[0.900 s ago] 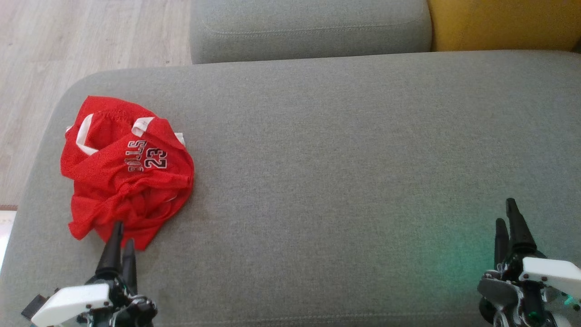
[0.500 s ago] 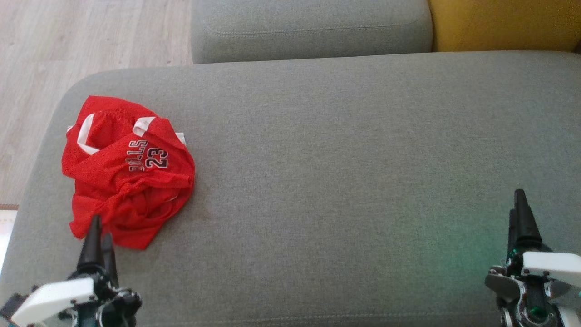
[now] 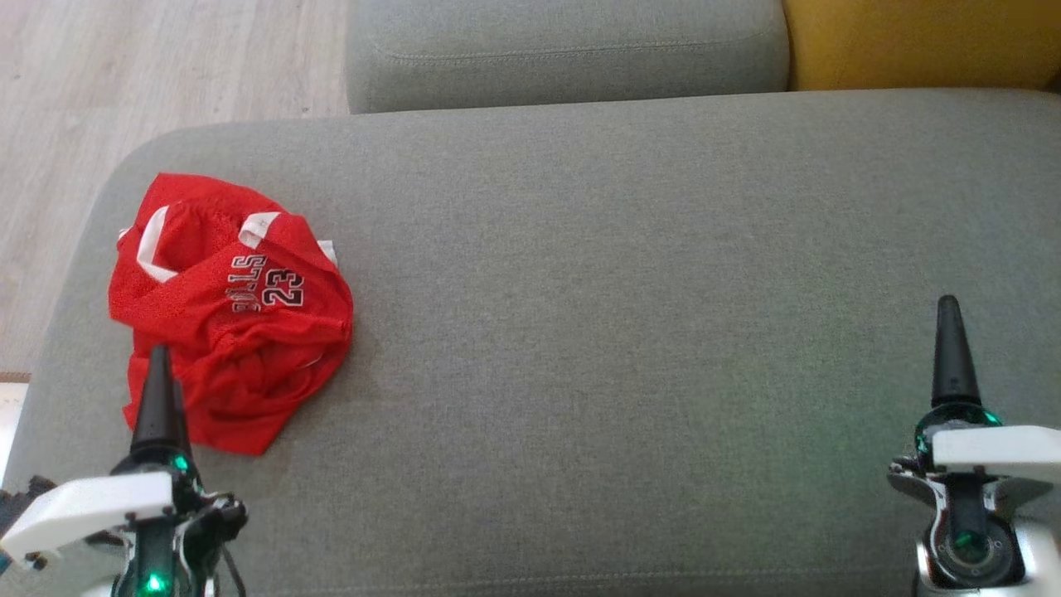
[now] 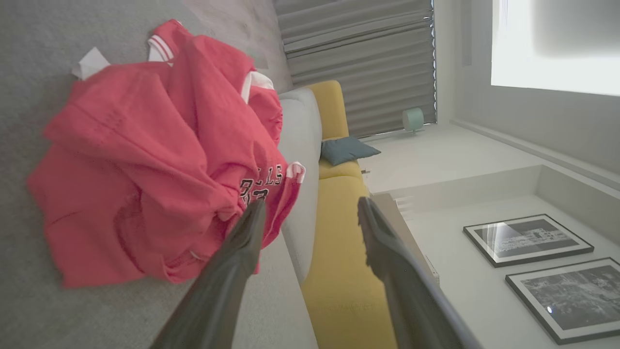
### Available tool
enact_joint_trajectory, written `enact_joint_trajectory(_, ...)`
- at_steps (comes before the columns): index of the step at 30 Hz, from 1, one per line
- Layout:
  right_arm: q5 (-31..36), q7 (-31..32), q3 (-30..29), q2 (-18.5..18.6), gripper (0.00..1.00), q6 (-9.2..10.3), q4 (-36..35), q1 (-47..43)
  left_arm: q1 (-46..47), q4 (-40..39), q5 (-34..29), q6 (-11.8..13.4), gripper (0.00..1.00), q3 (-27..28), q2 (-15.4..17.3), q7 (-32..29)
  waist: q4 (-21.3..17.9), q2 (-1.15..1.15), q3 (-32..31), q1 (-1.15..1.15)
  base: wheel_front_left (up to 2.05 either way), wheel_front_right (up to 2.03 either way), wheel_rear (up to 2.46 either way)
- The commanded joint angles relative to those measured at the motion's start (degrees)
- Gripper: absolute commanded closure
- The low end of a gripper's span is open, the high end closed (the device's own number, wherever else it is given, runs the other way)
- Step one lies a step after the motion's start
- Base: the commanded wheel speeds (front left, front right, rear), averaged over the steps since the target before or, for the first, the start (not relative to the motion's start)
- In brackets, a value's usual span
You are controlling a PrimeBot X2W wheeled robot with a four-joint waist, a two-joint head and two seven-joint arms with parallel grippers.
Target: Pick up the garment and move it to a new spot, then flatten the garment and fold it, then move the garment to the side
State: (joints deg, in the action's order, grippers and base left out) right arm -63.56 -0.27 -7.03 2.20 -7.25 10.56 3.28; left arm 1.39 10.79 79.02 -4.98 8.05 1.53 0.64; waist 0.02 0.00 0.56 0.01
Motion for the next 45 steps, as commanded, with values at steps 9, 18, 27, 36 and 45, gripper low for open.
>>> enact_joint_trajectory(9, 12.7, -2.1, 2.9, 0.4, 0.00, -0.12, -6.4, 3.5, 3.2, -6.7, -7.9, 1.4, 0.00, -0.8, 0.8, 1.8, 0.1, 0.00, 0.4, -0.01, 0.00, 0.00, 0.00)
enact_joint_trajectory(18, 21.1, -3.6, 3.9, 0.4, 0.00, -0.14, -8.3, 2.7, 2.8, -9.6, -20.5, 2.1, 0.00, -5.0, 0.9, 3.3, 0.3, 0.00, 0.6, -0.01, 0.00, 0.00, 0.00)
enact_joint_trajectory(27, 30.3, -5.3, 4.8, 0.5, 0.00, -0.15, -8.8, 1.5, 2.5, -11.8, -33.8, 3.1, 0.00, -9.4, 0.9, 5.0, 0.4, 0.00, 0.8, -0.01, 0.00, 0.00, 0.00)
enact_joint_trajectory(36, 39.0, -6.8, 6.2, 0.5, 0.00, -0.17, -9.1, 0.7, 2.4, -12.6, -44.8, 4.0, 0.00, -13.3, 1.3, 6.5, 0.7, 0.00, 1.0, -0.01, 0.00, 0.00, 0.00)
enact_joint_trajectory(45, 46.8, -8.2, 7.0, 0.5, 0.00, -0.18, -9.2, 0.5, 2.5, -13.6, -52.1, 6.9, 0.00, -16.6, 2.8, 7.8, 0.4, 0.00, 1.1, -0.01, 0.00, 0.00, 0.00)
